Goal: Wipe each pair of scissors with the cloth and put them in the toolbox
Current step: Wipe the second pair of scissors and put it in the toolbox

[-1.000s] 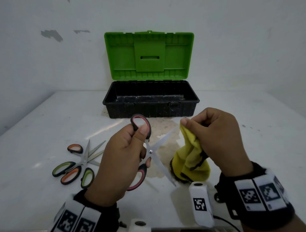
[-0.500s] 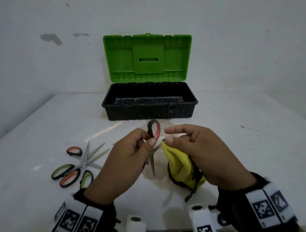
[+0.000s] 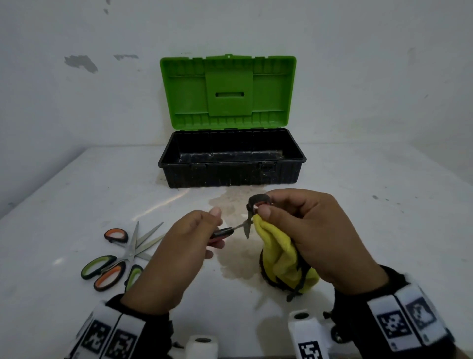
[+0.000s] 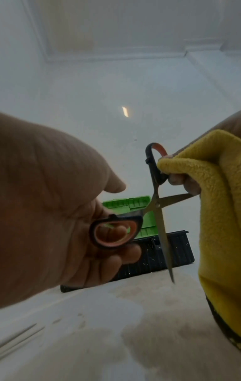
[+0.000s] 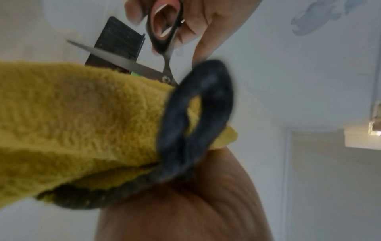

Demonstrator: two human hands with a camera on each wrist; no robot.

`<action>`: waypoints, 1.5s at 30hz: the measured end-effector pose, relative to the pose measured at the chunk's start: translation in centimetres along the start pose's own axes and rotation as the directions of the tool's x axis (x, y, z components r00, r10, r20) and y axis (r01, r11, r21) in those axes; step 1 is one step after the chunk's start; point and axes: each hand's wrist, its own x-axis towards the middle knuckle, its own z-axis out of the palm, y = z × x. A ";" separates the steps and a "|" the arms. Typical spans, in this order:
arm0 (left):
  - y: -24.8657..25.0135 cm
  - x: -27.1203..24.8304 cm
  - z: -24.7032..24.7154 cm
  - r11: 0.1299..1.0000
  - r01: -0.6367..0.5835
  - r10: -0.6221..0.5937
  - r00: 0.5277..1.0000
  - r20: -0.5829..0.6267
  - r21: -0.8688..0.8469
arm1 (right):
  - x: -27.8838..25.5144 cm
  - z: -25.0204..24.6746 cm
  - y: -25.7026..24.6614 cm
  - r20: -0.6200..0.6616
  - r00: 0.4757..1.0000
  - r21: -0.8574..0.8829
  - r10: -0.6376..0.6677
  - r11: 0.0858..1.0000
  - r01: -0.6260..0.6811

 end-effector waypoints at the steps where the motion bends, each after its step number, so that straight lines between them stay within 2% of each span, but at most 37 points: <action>1: 0.0 0.1 0.0 0.996 0.070 -0.071 0.997 -0.016 -0.056 | -0.1 0.1 -0.1 0.002 0.999 -0.016 -0.039 0.999 0.039; 3: 0.4 0.2 0.0 0.962 0.171 -0.175 0.985 -0.002 -0.215 | -0.3 0.1 0.1 0.036 0.993 -0.023 -0.112 0.993 0.113; 5: 0.9 0.0 -0.1 0.913 0.243 -0.233 0.970 0.068 -0.327 | -0.3 0.0 0.4 0.075 0.983 -0.014 -0.167 0.986 0.169; 9: 0.8 -0.2 -0.3 0.863 0.336 -0.251 0.933 0.258 -0.378 | -0.2 -0.8 1.0 0.111 0.984 0.037 -0.140 0.990 0.137; 11: 0.5 -0.1 -0.3 0.856 0.325 -0.235 0.937 0.257 -0.402 | 0.0 -1.2 1.0 0.157 0.984 0.035 -0.084 0.996 0.079; 13: 0.3 0.1 -0.3 0.848 0.282 -0.213 0.957 0.199 -0.449 | 0.1 -2.0 1.3 0.194 0.981 0.021 -0.003 1.000 -0.001; 15: 0.1 0.2 -0.4 0.850 0.209 -0.168 0.977 0.128 -0.483 | 0.2 -2.8 1.6 0.178 0.981 -0.012 0.078 0.997 -0.077; 17: -0.1 0.3 -0.6 0.871 0.129 -0.111 0.992 0.065 -0.474 | 0.3 -3.5 1.8 0.101 0.985 -0.019 0.140 0.990 -0.138; 20: -0.3 0.2 -1.0 0.915 0.034 -0.045 0.999 -0.016 -0.403 | 0.5 -4.7 2.0 -0.081 0.978 0.067 0.191 0.980 -0.186; 22: -0.2 -0.1 -1.0 0.934 0.001 -0.013 0.999 -0.032 -0.356 | 0.5 -5.2 1.7 -0.112 0.973 0.127 0.203 0.974 -0.188; 24: -0.1 -0.4 -0.8 0.955 -0.024 0.019 1.000 -0.020 -0.295 | 0.4 -5.1 1.1 -0.109 0.976 0.112 0.188 0.978 -0.176; 30: 0.6 -1.4 -0.3 0.977 -0.100 0.103 0.995 0.004 -0.189 | -0.3 -2.4 0.3 -0.160 0.985 -0.101 0.064 0.992 -0.081; 34: 0.6 -1.6 -0.1 0.967 -0.102 0.103 0.995 -0.006 -0.233 | -0.4 -0.7 0.6 -0.159 0.987 -0.188 0.011 0.981 -0.041; 38: 0.8 -1.9 -0.1 0.916 -0.009 0.038 0.997 0.065 -0.401 | -0.4 -0.1 0.3 -0.129 0.992 -0.233 0.004 0.972 -0.034; 45: 1.2 -2.2 -0.6 0.833 0.130 -0.032 0.982 0.188 -0.538 | -0.6 -0.2 -0.8 -0.062 0.997 -0.385 -0.045 0.923 0.018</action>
